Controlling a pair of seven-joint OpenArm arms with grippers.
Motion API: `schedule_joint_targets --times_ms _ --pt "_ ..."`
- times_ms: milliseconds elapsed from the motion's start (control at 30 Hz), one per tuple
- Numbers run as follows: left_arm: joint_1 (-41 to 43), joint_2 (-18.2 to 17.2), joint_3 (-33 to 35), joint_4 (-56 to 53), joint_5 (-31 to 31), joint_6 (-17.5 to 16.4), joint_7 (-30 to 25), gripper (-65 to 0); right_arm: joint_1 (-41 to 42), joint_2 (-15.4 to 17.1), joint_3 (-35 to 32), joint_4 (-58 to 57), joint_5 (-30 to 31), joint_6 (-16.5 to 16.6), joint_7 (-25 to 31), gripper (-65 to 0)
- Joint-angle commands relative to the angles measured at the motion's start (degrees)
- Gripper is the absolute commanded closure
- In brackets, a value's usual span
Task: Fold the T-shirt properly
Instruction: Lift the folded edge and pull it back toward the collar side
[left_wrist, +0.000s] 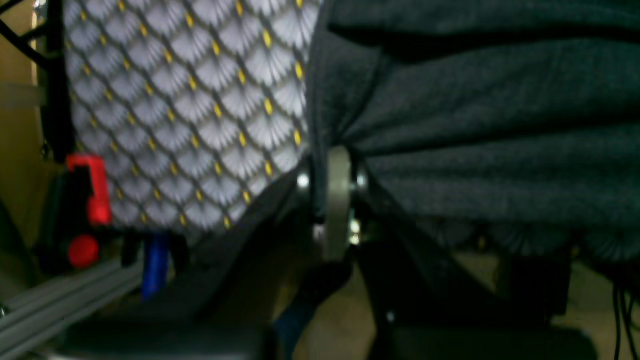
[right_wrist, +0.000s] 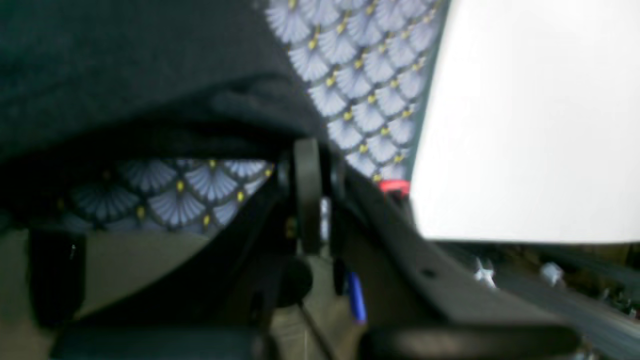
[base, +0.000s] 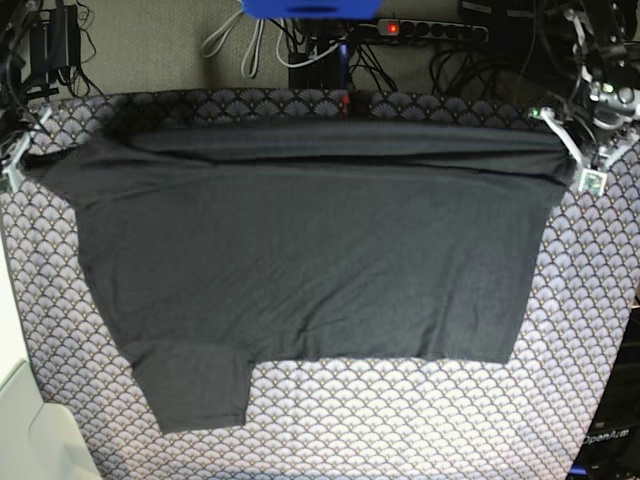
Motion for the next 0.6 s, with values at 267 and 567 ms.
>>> schedule_joint_targets --times_ms 267,567 --pt "-5.1 -5.4 0.5 9.1 2.6 -8.5 14.7 -1.3 2.4 5.2 0.6 3.0 -2.2 -1.1 -0.3 0.0" --pt "-17.3 -9.3 14.2 2.2 15.6 -12.4 21.2 -1.3 11.7 14.3 -13.6 0.7 -2.3 -1.1 -11.3 0.0"
